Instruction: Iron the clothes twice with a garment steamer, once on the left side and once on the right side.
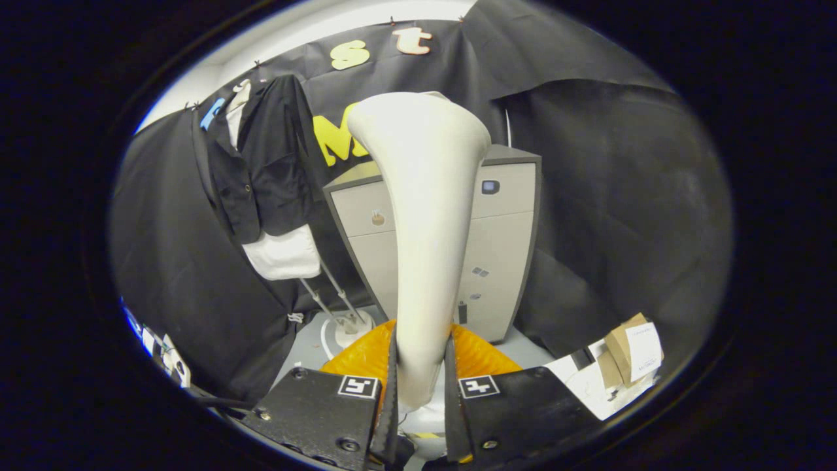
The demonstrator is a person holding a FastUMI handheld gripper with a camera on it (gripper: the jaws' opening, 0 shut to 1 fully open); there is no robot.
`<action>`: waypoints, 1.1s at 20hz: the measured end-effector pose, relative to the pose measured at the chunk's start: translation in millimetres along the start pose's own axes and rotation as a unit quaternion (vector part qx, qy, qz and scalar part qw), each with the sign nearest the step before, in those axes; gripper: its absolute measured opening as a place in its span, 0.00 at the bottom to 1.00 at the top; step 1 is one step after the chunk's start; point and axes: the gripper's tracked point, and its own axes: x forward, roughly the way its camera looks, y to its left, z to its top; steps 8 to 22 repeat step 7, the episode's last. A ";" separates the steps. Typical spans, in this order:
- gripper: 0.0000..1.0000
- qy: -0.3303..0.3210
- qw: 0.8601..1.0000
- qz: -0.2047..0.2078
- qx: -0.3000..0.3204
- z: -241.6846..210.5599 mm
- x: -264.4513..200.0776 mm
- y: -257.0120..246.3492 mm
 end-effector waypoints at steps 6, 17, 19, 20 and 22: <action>0.32 0.012 1.000 -0.006 0.009 -14.3 -19.6 -11.8; 0.32 0.011 1.000 -0.007 0.012 -15.2 -20.7 -12.4; 0.32 0.011 1.000 -0.007 0.012 -15.2 -20.7 -12.4; 0.32 0.011 1.000 -0.007 0.012 -15.2 -20.7 -12.4; 0.32 0.011 1.000 -0.007 0.012 -15.2 -20.7 -12.4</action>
